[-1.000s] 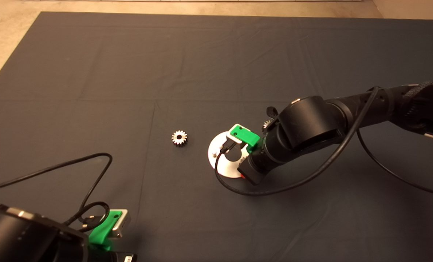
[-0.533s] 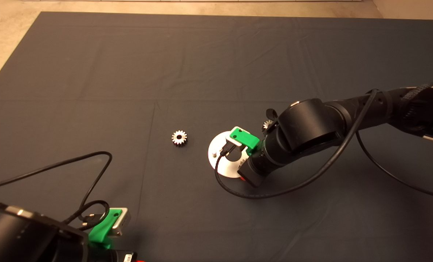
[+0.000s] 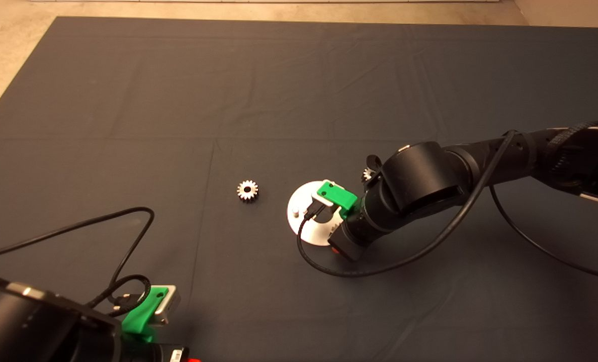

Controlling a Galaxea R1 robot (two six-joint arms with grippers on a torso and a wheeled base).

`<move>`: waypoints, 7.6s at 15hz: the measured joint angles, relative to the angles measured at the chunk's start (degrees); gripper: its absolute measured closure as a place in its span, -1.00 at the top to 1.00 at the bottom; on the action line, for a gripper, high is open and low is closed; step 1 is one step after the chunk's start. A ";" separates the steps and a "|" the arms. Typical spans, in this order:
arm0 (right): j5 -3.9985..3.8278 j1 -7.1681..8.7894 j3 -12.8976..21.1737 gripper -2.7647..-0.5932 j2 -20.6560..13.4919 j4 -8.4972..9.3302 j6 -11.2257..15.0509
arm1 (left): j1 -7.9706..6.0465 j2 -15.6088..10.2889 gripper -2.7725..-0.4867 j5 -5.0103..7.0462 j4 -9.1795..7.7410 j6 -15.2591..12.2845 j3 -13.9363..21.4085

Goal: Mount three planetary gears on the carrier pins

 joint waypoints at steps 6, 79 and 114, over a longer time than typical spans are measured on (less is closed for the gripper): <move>0.08 0.18 -0.22 -0.61 0.00 0.00 -0.07 | 0.00 0.00 1.00 0.02 -0.02 0.00 0.01; -0.18 0.95 -0.59 -0.61 -0.91 -3.47 -0.20 | -4.76 0.00 1.00 0.00 -2.36 -0.02 0.01; -0.60 -2.57 -0.80 -0.60 -0.80 -8.62 -0.20 | -5.56 0.00 1.00 0.02 -3.23 0.00 0.01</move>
